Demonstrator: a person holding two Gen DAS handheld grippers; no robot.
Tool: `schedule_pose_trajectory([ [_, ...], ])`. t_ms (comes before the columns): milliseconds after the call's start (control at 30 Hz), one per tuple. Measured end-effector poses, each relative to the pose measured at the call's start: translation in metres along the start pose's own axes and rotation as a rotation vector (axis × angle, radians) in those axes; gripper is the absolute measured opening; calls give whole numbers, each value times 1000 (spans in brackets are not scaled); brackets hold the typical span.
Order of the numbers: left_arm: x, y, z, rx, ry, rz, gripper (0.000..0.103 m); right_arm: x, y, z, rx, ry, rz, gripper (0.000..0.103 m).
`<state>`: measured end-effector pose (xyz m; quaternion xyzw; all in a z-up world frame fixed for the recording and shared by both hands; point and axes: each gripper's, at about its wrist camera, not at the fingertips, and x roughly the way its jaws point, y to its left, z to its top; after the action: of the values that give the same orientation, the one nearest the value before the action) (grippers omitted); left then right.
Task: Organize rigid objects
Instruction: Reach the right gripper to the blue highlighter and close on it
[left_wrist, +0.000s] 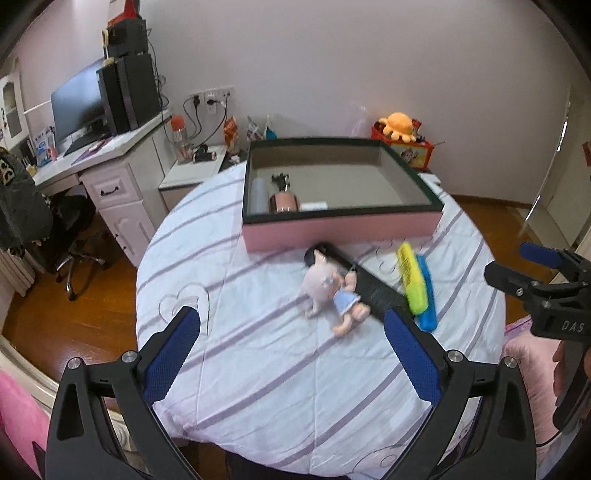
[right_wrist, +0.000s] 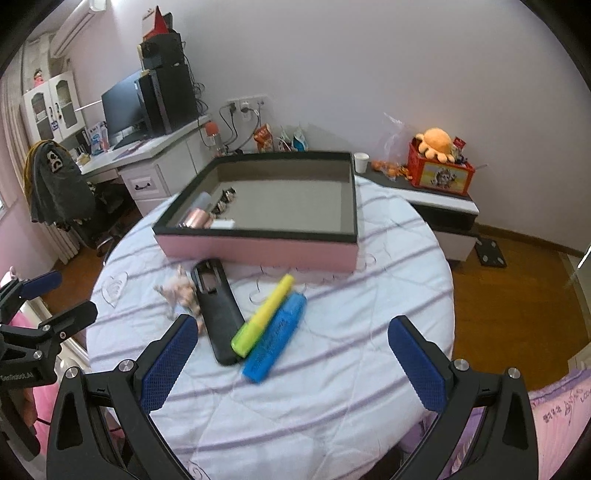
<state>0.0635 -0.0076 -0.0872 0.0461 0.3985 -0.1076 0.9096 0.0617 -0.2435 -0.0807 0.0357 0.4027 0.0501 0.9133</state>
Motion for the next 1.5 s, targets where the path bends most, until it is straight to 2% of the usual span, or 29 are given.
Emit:
schedule_pose_trajectory([
  [333, 35, -6, -12, 15, 87, -5, 101, 26, -5, -20, 7, 75, -19, 103],
  [667, 47, -16, -7, 39, 90, -17, 101, 53, -17, -23, 29, 131, -47, 103],
  [933, 54, -2, -5, 23, 99, 0, 101, 83, -10, -24, 12, 186, -73, 103],
  [1500, 64, 14, -7, 11, 123, -1, 101, 115, -4, -8, -6, 214, -97, 103],
])
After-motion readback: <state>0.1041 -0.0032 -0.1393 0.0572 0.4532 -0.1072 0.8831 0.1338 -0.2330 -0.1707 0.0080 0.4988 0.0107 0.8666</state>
